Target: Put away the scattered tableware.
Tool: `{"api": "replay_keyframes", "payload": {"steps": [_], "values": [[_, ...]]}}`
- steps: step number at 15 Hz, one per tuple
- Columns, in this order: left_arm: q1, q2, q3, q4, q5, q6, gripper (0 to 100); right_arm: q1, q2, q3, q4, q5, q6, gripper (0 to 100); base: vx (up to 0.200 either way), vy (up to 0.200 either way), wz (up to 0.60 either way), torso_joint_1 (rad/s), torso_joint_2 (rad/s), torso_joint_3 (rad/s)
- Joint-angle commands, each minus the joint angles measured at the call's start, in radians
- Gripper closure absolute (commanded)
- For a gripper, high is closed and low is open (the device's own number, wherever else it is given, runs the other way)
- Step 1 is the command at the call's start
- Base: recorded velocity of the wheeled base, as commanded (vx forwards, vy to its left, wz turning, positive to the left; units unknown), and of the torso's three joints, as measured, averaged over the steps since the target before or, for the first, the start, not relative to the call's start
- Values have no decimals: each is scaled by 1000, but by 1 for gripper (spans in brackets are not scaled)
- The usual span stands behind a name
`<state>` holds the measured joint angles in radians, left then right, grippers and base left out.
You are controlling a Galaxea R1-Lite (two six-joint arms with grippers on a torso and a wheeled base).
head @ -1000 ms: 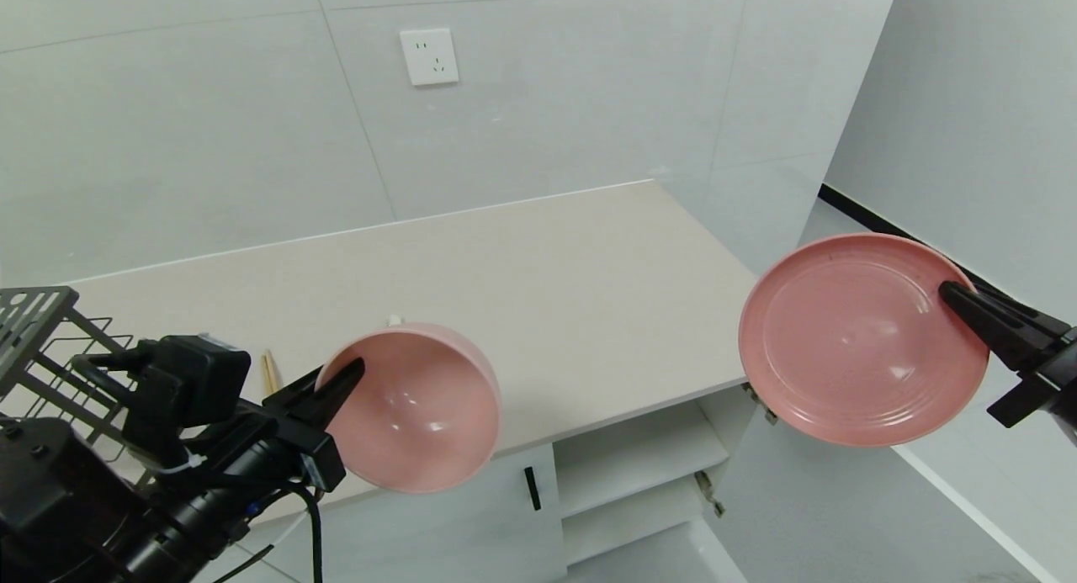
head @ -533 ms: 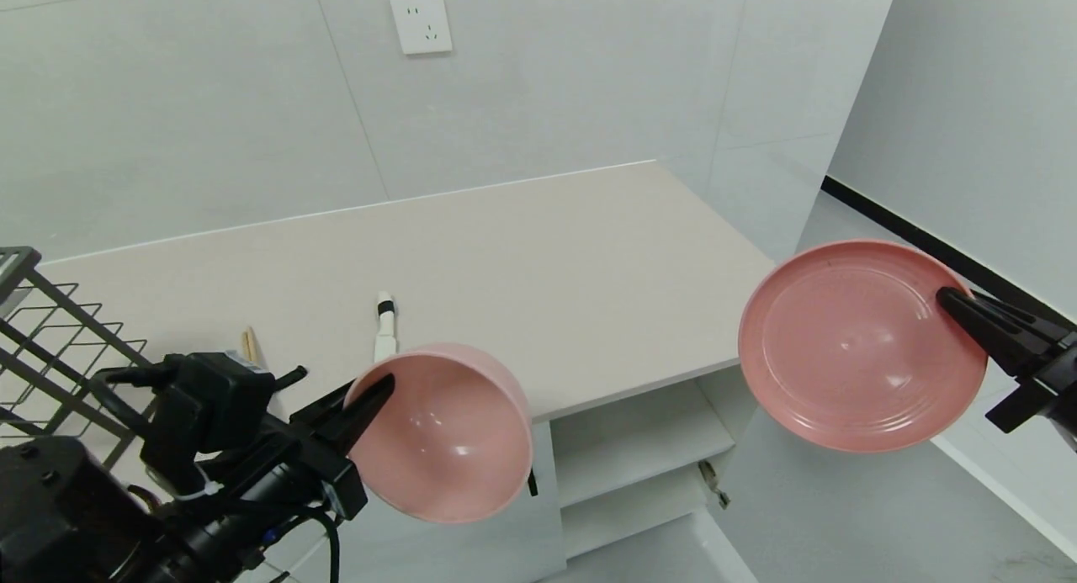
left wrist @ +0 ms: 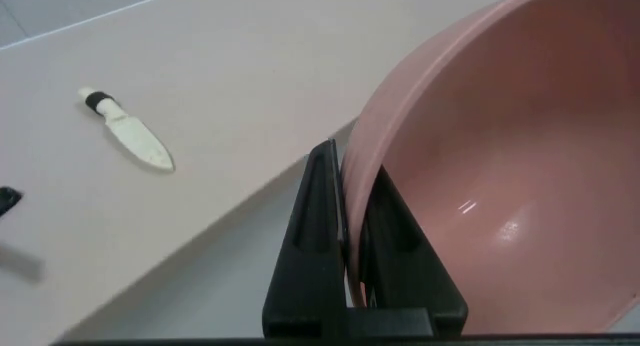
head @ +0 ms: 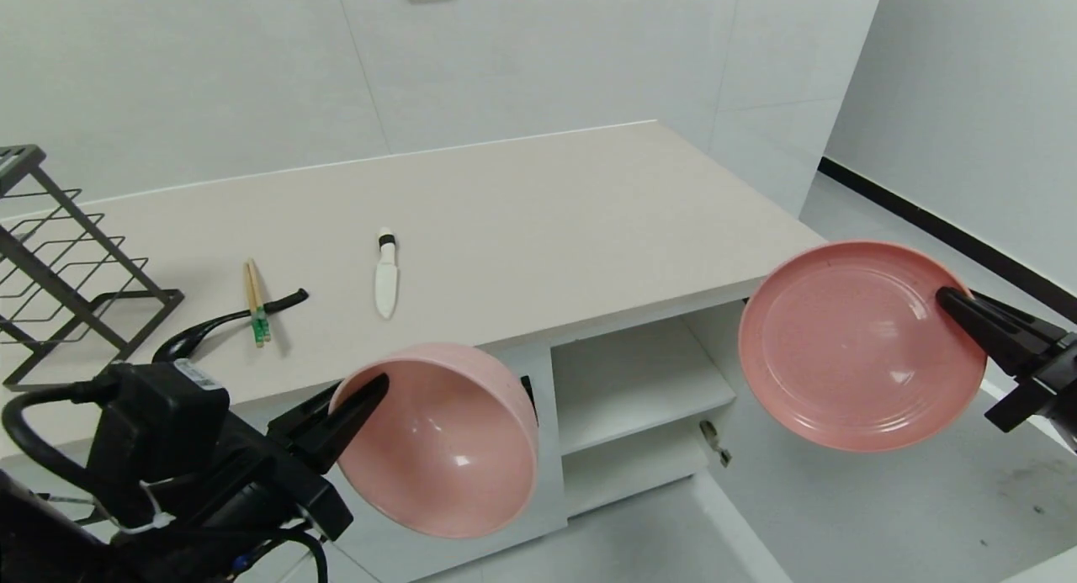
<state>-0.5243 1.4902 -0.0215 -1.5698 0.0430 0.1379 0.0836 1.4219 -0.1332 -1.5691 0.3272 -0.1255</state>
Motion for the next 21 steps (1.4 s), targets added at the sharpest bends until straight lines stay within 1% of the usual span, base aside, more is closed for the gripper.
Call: {"api": "replay_keyframes", "payload": {"steps": [1, 6, 13, 15, 21], "values": [[-2, -22, 14, -1, 0, 2, 100, 1, 2, 1, -2, 1, 0, 100, -200, 0, 0, -115, 232, 110], [-2, 55, 11, -1, 0, 2, 100, 1, 5, 1, -2, 1, -3, 100, 0, 0, 0, -23, 49, 24], [-2, 74, 20, -1, 2, 2, 100, 1, 5, 3, -2, 1, -5, 100, 0, 0, 0, 0, 0, 0], [-2, 78, 20, -1, 2, 2, 100, 1, 5, 3, -2, 1, -5, 100, 0, 0, 0, -151, 295, 139], [0, 85, 21, -1, 2, 2, 100, 1, 3, 4, -2, 1, -5, 100, 0, 0, 0, -239, 461, 225]]}}
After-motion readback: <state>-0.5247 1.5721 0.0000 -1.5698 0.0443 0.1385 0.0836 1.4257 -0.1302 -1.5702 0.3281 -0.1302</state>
